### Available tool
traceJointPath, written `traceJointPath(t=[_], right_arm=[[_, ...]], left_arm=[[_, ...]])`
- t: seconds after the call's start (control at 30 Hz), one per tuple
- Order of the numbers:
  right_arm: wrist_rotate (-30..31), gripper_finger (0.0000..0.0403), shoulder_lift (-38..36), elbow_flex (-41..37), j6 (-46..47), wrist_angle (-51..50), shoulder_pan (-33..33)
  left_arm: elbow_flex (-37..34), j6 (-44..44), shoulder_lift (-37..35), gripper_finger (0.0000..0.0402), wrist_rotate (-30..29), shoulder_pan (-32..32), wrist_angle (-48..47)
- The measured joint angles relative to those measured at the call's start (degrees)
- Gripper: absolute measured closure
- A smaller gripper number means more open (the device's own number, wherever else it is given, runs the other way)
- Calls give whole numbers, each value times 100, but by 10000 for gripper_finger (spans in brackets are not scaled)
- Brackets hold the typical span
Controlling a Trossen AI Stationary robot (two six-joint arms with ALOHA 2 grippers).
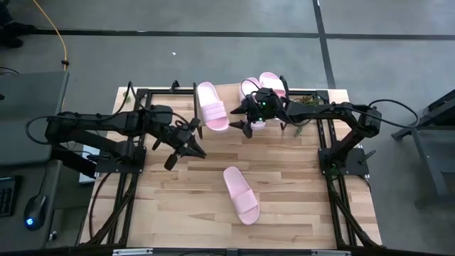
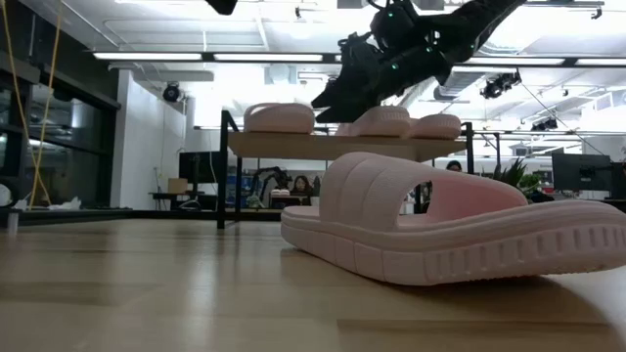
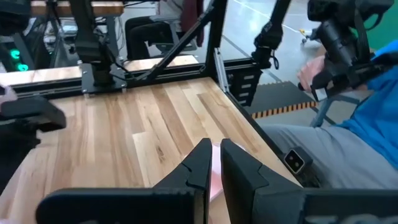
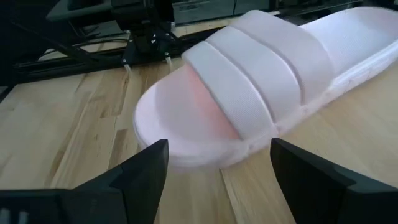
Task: Pick and place slides into the shelf
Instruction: Put the pink slipper on the shelf
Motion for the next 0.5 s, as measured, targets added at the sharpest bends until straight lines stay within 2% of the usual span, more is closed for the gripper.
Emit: traceJointPath(t=[0.17, 0.5], right_arm=[[51, 130, 236, 531, -111, -391, 179], [140, 130, 1298, 2035, -385, -1414, 364]], left_arm=[[0, 30, 0, 378, -42, -125, 14], [0, 23, 0, 378, -56, -141, 37]])
